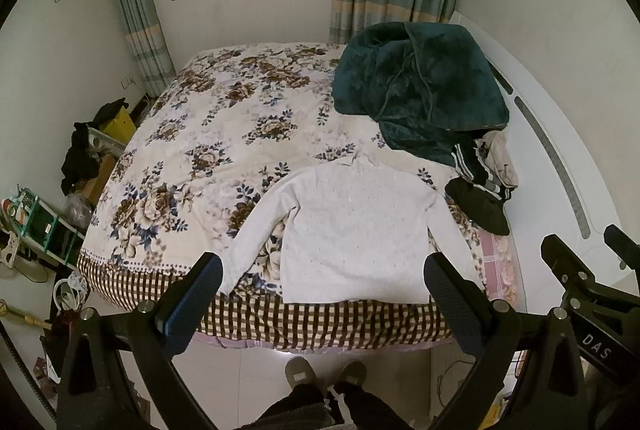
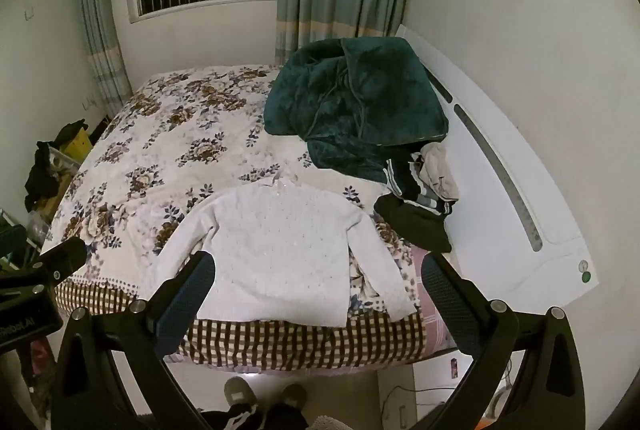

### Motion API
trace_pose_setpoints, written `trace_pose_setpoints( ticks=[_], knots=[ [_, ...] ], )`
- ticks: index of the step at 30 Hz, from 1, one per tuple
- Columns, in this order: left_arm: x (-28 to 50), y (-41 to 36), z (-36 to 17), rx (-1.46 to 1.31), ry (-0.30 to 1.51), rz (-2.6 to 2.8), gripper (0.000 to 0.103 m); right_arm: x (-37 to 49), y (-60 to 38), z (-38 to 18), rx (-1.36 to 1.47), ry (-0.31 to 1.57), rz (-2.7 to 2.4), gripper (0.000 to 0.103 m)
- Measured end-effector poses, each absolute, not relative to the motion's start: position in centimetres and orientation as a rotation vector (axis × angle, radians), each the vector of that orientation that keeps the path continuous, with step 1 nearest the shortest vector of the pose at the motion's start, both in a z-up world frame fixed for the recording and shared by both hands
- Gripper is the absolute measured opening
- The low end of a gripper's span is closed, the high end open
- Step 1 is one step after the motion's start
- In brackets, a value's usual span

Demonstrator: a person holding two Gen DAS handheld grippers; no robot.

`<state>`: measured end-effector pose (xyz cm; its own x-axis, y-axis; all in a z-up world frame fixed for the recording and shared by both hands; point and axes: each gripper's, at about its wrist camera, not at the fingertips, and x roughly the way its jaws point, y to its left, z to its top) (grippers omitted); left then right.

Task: Fold small clothes

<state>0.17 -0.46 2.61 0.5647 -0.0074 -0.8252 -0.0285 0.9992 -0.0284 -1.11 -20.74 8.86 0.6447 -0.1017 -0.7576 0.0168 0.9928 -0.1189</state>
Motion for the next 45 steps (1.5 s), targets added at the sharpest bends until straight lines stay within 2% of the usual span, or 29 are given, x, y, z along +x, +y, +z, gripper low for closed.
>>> trace_pose_setpoints(
  ticks=[45],
  knots=[
    [-0.4,1.2,4.8,-0.041,0.941,0.025,0.103,-2.6,-20.2,11.2,-0.111,0.820,-0.048,0.103]
  ],
)
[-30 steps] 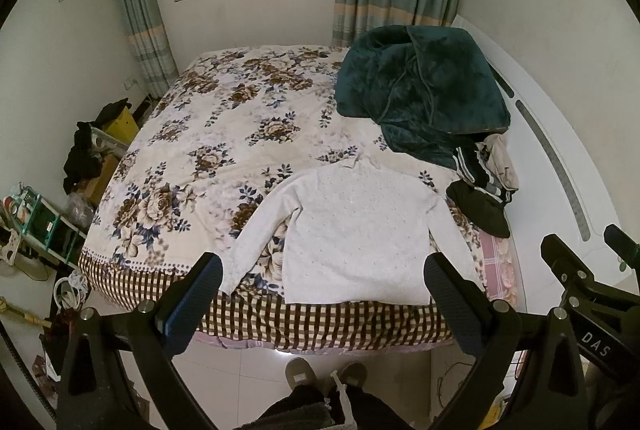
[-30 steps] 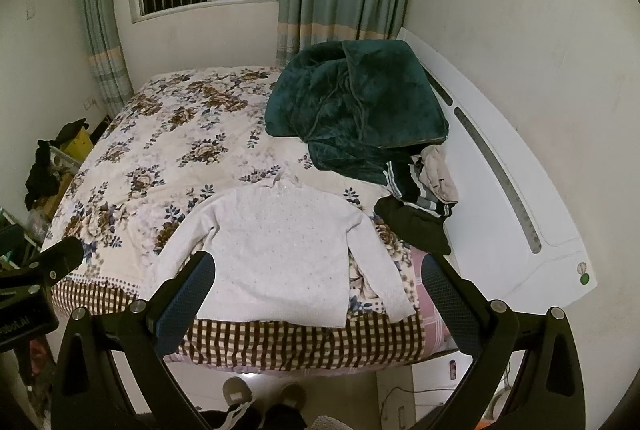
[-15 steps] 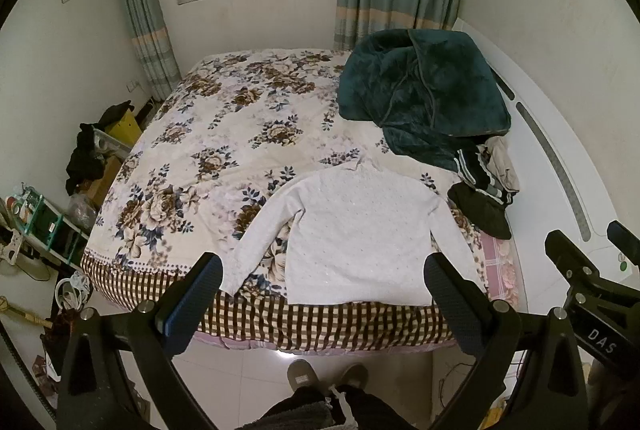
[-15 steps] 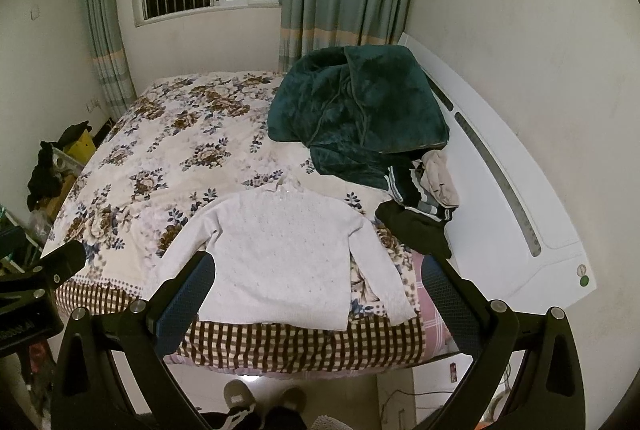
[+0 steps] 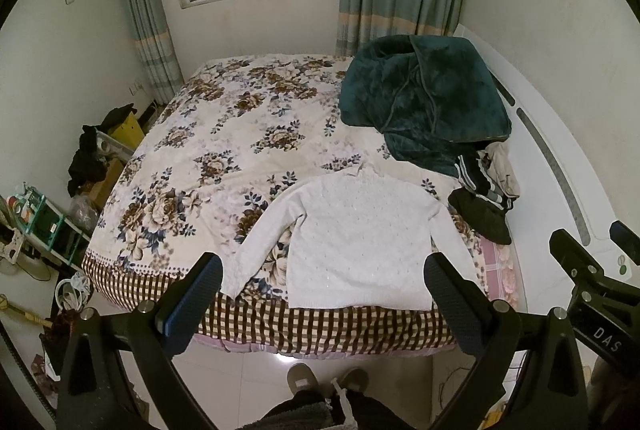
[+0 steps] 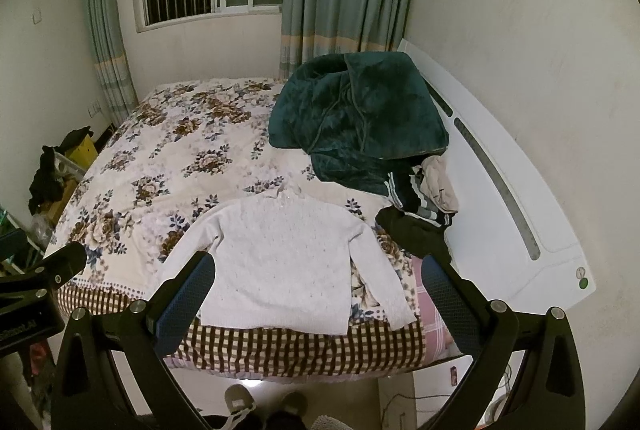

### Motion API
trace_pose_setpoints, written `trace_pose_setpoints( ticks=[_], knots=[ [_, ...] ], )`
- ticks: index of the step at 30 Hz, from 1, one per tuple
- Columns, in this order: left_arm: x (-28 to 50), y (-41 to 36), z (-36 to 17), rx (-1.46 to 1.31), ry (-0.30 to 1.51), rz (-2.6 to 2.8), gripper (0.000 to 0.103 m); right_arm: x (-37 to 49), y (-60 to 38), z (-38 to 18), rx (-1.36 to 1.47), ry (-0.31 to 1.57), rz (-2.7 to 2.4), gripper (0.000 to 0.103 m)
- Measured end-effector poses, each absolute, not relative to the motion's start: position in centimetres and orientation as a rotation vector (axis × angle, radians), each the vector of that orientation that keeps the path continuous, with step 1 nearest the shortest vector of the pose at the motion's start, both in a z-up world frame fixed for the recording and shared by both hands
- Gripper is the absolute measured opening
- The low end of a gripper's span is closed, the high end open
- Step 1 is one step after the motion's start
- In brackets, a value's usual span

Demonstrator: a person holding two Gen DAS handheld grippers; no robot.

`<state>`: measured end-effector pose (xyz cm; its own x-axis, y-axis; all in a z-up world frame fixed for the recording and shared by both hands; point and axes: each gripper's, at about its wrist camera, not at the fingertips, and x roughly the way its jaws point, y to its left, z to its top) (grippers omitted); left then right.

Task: Fold small clothes

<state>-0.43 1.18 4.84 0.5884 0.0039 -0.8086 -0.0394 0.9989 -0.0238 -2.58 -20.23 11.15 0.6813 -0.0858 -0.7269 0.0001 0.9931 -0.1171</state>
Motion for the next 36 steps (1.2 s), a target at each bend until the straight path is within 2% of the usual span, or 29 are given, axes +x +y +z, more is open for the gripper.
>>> trace_pose_setpoints(
  ticks=[22,28,33,36],
  knots=[
    [-0.6,1.0,5.1,-0.041,0.931,0.026,0.103,-3.0,-20.2,11.1,-0.110,0.815,-0.046,0.103],
    [2.0,1.0,5.5,-0.039,0.929,0.023,0.103,-2.3,-20.2,11.4,-0.100,0.820,-0.048,0.103],
    [5.7,1.3,1.4,0.026,0.891,0.066,0.103,1.0,-21.8,9.1,-0.037,0.873,-0.105,0.103],
    [8.7,1.3,-2.6,0.065,0.914,0.076,0.103,4.1,-25.0,5.3,0.031,0.933,-0.212,0.103]
  ],
)
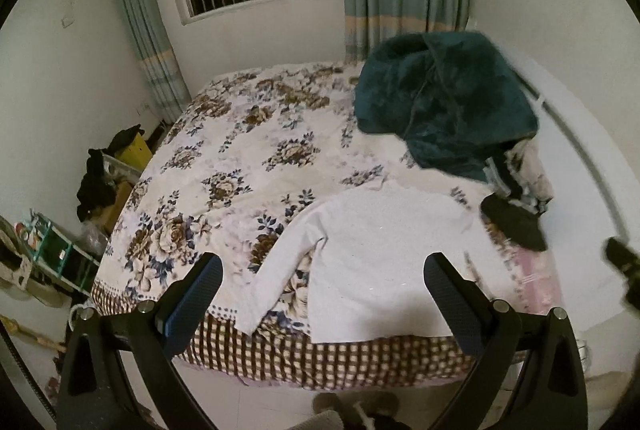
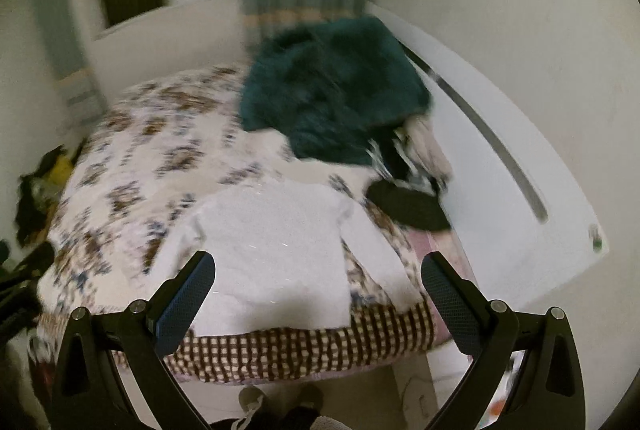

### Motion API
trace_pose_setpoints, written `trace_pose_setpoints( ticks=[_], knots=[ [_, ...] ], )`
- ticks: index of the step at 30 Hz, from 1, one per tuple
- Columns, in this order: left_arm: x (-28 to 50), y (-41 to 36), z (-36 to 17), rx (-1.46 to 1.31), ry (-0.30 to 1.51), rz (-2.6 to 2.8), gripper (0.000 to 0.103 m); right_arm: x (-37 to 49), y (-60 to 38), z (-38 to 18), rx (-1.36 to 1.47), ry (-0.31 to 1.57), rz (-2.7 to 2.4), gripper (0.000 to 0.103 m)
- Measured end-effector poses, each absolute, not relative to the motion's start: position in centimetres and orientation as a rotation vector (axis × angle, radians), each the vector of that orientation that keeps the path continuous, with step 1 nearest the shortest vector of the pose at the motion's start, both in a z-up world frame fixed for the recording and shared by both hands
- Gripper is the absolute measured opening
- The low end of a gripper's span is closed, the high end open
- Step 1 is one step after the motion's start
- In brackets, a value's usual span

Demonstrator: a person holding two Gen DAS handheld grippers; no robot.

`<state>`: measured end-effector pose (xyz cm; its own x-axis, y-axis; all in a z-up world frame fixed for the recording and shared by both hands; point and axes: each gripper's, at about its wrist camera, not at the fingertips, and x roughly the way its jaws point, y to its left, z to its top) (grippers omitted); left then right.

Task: Fold small clothes

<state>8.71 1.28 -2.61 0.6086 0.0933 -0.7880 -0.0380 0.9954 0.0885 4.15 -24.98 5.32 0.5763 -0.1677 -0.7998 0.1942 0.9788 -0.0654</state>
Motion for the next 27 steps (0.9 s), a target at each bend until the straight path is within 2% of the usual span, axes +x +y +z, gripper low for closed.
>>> trace_pose_setpoints(
  ticks=[7,16,21,27],
  knots=[
    [16.3,-0.6,-14.2,0.125,1.068,0.091,0.103,8.5,-37.5,-7.3,0.240,1.082,-0.496,0.103],
    [24.7,-5.6,-30.6,0.217,1.289,0.192,0.103,9.5,-56.5,-32.2,0.730,1.305,-0.745,0.103],
    [28.8,-7.5,-39.5,0.189,1.445,0.204,0.103,9.3,-62.1,-45.1,0.876,1.383,-0.850,0.102],
    [31.8,-8.6,-47.1,0.211,1.511,0.239,0.103,9.9,-64.1,-55.7,0.979,1.428,-0.900,0.100]
  ],
)
